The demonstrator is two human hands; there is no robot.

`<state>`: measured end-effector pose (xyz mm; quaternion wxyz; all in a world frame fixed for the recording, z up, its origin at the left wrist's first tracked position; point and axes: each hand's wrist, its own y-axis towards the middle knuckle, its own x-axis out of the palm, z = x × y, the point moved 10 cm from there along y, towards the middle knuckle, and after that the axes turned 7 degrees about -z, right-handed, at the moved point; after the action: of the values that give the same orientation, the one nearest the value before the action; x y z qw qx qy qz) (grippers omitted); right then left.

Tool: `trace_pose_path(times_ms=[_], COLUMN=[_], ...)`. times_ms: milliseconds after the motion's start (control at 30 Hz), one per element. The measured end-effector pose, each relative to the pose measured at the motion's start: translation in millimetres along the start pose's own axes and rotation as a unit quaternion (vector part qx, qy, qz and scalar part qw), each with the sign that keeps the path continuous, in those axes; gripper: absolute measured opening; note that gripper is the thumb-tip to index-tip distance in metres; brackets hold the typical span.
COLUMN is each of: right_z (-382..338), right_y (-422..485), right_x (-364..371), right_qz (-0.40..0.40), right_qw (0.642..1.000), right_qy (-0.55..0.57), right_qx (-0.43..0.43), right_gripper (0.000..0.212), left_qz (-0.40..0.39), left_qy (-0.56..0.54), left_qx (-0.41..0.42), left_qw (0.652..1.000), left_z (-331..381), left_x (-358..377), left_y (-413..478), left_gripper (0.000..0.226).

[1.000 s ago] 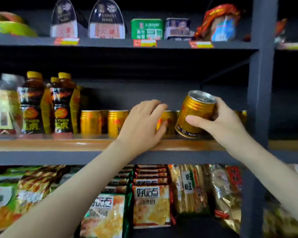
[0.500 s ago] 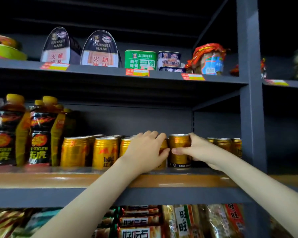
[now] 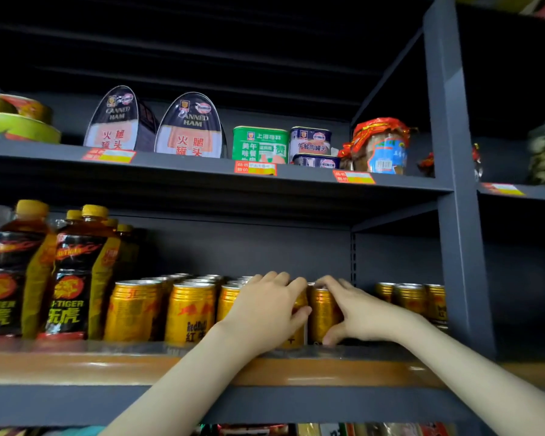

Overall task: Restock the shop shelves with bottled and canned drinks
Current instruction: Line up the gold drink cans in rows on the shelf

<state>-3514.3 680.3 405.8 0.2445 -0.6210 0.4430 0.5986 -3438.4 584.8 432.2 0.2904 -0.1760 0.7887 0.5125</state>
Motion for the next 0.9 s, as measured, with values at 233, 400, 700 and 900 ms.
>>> trace_pose_path(times_ms=[233,400,700,900], right_z=[10.7,9.5,-13.8,49.3], right_y=[14.6,16.8,-101.4,-188.4], right_x=[1.0,-1.4,-58.7,-91.5], right_qz=[-0.005,0.013,0.255,0.376], right_qw=[0.999,0.998,0.962,0.911], right_qy=[-0.016,-0.020,-0.039,-0.041], right_qx=[0.052,0.052,-0.089,-0.166], right_gripper=[0.112,0.106,0.049,0.021], left_qz=[-0.004,-0.016,0.199,0.251], left_qy=[-0.003,-0.006,-0.077,-0.104], left_qx=[0.000,-0.011,-0.007,0.013], left_qw=[1.000,1.000,0.977,0.962], left_z=[-1.0,-0.8,70.0,170.6], left_x=[0.8,0.4,-53.5,-66.3], left_y=[0.8,0.0,4.9,37.6], left_gripper=[0.043,0.043,0.034,0.036])
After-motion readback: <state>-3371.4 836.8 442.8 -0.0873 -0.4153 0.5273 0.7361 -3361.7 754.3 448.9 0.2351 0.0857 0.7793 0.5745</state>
